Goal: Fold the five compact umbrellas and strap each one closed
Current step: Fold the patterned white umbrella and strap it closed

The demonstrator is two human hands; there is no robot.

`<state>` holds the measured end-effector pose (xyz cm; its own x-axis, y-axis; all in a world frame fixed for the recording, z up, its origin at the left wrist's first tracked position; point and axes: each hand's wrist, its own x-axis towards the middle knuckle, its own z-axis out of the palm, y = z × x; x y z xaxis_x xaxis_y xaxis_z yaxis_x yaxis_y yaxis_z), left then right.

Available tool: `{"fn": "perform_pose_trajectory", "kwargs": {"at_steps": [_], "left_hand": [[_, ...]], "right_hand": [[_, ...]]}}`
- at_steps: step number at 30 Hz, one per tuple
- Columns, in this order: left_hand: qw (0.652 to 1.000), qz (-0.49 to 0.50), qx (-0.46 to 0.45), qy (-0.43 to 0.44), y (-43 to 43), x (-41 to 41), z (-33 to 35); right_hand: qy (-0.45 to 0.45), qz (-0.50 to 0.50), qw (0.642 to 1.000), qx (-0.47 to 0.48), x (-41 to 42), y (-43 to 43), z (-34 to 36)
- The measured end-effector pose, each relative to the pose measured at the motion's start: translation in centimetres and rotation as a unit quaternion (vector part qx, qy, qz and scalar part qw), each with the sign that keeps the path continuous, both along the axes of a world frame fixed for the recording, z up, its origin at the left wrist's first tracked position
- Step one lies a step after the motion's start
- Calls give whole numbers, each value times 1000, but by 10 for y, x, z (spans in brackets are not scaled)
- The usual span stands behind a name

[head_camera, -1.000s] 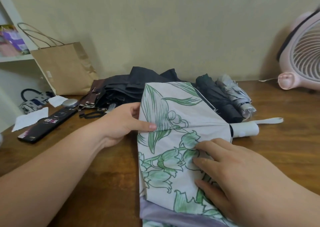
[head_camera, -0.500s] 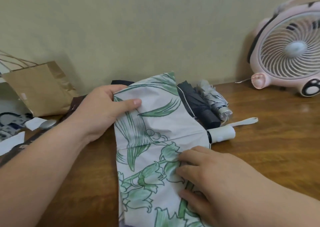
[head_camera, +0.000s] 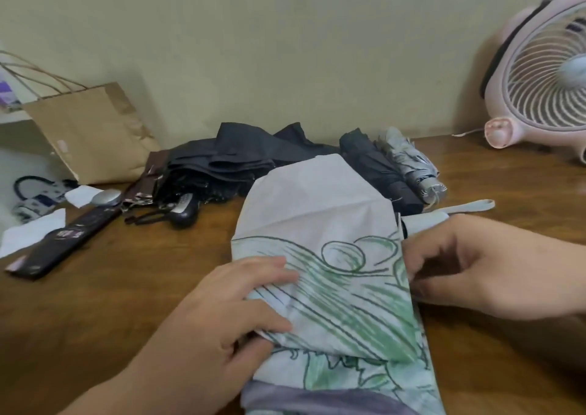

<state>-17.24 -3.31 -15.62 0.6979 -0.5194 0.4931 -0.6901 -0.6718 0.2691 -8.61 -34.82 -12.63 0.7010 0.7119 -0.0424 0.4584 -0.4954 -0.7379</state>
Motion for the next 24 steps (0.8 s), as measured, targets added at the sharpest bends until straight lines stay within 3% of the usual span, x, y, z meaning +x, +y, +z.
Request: {"fn": "perform_pose_trajectory", "kwargs": {"at_steps": [4, 8, 11, 15, 20, 24], "left_hand": [[999, 3, 44, 26, 2, 5, -9], [996, -20, 41, 71, 3, 4, -6], [997, 11, 33, 65, 5, 5, -3], [989, 141, 27, 40, 5, -1, 0], [950, 273, -75, 128, -7, -21, 9], [931, 280, -156, 177, -16, -39, 8]], "right_hand": [[65, -51, 990, 117, 5, -5, -1], [180, -10, 967, 178, 3, -5, 1], [220, -21, 961, 163, 1, 1, -1], [240, -117, 950, 163, -5, 8, 2], [210, -194, 951, 114, -11, 14, 5], [192, -202, 958, 67, -19, 26, 5]]}}
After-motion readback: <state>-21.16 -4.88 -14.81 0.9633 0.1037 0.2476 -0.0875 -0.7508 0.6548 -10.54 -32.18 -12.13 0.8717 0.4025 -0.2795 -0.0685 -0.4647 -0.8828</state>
